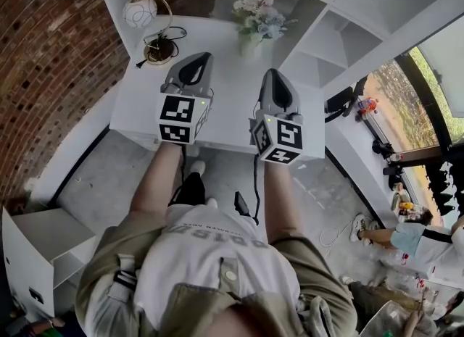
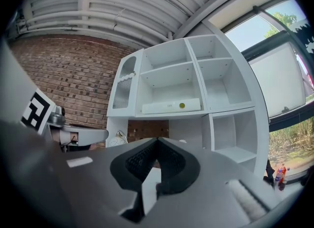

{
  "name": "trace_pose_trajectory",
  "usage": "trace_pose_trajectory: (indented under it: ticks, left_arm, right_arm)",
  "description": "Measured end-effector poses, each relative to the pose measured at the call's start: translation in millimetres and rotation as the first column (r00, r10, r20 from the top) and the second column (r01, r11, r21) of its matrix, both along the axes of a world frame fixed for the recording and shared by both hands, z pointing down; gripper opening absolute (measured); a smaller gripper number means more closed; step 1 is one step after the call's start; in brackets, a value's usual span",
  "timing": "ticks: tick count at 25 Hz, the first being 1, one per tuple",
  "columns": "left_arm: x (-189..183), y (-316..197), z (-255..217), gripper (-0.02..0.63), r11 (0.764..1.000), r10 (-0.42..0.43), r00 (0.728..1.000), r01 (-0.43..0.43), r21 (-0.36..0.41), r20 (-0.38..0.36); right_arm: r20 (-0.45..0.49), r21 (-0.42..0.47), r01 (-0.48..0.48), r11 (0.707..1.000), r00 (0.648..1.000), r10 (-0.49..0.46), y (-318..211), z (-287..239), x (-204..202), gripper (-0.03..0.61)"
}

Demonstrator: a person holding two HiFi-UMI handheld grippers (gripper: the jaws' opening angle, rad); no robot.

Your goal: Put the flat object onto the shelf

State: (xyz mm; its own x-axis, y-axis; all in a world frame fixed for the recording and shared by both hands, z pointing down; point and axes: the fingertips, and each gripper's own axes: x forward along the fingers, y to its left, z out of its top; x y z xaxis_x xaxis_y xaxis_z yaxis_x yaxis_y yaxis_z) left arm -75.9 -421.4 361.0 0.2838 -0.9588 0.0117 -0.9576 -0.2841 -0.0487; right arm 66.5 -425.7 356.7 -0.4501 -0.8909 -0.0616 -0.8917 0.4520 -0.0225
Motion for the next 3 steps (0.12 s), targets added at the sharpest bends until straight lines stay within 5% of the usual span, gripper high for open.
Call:
trace_pose_trajectory:
  ticks: [3]
  left_arm:
    - [-1.2,-1.7,1.0,0.008,1.0,0.003,1.0,-0.003,-0.003,-0.002]
  right_arm:
    - [0.001,0.0,0.001,1.0,1.0,-0.001,-0.6,0.4,-0.6,0.002]
